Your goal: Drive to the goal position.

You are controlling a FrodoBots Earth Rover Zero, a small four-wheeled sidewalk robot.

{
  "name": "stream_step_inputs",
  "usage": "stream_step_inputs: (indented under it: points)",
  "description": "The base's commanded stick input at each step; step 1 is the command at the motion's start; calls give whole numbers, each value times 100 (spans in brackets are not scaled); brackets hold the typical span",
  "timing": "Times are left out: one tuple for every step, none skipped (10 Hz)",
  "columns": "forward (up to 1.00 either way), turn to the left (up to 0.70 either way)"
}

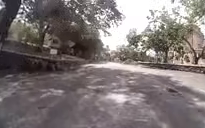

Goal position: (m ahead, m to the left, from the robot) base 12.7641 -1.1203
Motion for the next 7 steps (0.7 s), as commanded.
stream_step_inputs:
  points:
    - [70,0]
    - [70,0]
    - [70,0]
    - [70,0]
    - [70,0]
    - [70,0]
    - [70,0]
